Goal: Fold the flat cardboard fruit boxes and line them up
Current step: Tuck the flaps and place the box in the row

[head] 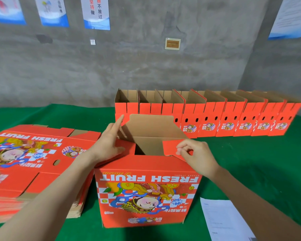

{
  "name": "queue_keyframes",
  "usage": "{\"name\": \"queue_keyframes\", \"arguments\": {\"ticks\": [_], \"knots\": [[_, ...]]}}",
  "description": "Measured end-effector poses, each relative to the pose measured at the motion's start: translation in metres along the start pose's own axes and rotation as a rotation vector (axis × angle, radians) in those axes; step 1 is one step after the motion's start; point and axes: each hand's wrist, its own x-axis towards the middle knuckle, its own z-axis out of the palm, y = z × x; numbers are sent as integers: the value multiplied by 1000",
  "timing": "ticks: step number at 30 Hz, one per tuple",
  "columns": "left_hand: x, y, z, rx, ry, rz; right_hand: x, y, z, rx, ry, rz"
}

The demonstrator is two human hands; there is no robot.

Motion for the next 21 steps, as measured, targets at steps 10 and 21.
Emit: {"name": "queue_keyframes", "arguments": {"ticks": [10, 21], "knots": [[-5, 8, -4, -70, -5, -191, 18, -2, -1, 12, -150, 311], [7, 17, 13, 425, -231, -287, 36, -2, 15, -344, -386, 431]]}}
